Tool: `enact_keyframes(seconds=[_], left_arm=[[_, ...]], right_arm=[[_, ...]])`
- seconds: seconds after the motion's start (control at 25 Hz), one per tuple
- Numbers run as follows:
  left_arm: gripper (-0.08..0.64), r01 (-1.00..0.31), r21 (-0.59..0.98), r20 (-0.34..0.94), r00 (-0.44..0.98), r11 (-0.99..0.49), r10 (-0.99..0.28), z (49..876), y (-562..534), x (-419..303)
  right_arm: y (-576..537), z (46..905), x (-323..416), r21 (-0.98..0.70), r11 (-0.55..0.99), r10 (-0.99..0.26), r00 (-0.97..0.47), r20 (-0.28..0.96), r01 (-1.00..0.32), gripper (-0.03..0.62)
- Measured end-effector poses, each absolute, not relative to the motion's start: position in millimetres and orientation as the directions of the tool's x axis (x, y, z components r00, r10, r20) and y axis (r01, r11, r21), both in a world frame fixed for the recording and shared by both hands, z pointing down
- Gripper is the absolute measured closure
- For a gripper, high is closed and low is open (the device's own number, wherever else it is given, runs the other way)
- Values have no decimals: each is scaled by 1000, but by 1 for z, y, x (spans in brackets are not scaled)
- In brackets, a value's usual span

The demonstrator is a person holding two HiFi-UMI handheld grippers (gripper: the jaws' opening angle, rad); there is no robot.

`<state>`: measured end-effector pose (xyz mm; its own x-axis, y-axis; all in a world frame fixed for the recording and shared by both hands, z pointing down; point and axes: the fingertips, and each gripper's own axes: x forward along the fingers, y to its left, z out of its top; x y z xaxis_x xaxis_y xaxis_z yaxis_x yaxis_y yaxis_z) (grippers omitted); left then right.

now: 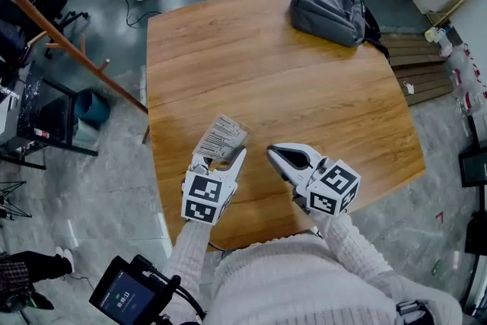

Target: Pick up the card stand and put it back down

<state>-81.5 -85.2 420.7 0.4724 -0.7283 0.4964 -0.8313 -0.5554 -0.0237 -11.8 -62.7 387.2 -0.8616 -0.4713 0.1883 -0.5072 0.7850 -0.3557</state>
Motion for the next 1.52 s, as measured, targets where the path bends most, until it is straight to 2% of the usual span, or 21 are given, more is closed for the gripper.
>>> enact_keyframes(seconds=[0.6,1.04,1.52], left_arm=[[373,-843,10,592,439,-538,-676,499,-151,-96],[373,-809,-76,662,396,-583,-636,545,-164,-88],[373,-807,-84,686,378,-584,-621,571,-169,-89]], right_arm=[[-115,446,-25,-443,742,-445,-864,236,-504,594],[-113,485,-21,-493,699,-421,-855,302,-518,594],[-108,500,-16,-507,679,-423,-847,322,-532,594]])
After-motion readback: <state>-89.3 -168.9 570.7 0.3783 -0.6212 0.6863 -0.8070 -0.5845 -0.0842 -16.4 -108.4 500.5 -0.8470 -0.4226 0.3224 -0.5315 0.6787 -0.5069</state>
